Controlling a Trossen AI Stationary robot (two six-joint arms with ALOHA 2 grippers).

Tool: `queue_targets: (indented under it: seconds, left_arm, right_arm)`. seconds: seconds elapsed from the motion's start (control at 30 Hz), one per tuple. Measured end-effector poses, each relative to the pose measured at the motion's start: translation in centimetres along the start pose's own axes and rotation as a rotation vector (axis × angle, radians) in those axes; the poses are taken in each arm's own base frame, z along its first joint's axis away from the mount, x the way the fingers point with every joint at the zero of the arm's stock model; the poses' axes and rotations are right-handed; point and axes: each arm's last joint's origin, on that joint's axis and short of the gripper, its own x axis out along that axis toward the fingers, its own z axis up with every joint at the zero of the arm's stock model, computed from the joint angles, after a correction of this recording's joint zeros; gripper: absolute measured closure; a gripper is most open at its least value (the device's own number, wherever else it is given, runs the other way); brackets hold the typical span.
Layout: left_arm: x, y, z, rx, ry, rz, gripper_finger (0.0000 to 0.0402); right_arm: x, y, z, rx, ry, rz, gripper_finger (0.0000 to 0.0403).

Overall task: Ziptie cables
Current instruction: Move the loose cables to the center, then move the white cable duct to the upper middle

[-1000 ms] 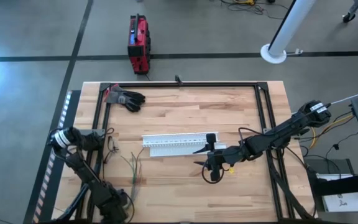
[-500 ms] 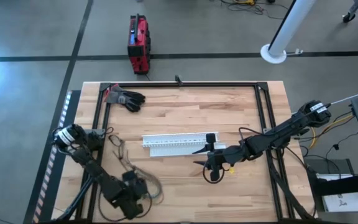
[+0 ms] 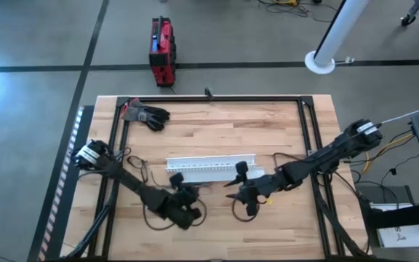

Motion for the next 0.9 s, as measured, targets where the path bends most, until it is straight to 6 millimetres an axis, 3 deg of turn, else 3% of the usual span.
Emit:
queue_targets:
  seconds: [0.1, 0.23, 0.5, 0.67, 0.8, 0.9]
  left_arm:
    - [-0.3, -0.1, 0.8, 0.028, 0.014, -0.044, 0.0402]
    - [-2.1, -0.3, 1.8, 0.035, 0.06, -0.133, 0.0402]
    - [-6.3, -0.2, 2.0, -0.05, 0.084, -0.223, 0.0402]
    - [-7.5, -1.0, 0.9, -0.102, 0.065, -0.232, 0.0402]
    - [-7.0, -1.7, -0.2, -0.109, -0.026, -0.148, 0.0402]
    - [-6.0, -2.3, -0.8, -0.143, -0.105, -0.08, 0.0401]
  right_arm:
    - [1.7, 0.7, -1.2, -0.047, 0.061, 0.009, 0.0249]
    - [4.2, 1.8, -2.3, -0.037, 0.111, 0.025, 0.0258]
    - [8.1, 2.8, -2.5, -0.082, 0.211, 0.049, 0.025]
    - [8.4, 1.0, -2.5, -0.01, 0.34, -0.017, 0.0239]
    - [8.6, -0.8, -4.0, 0.068, 0.433, 0.1, 0.0248]
    - [8.8, -2.5, -5.5, 0.128, 0.498, 0.091, 0.0269]
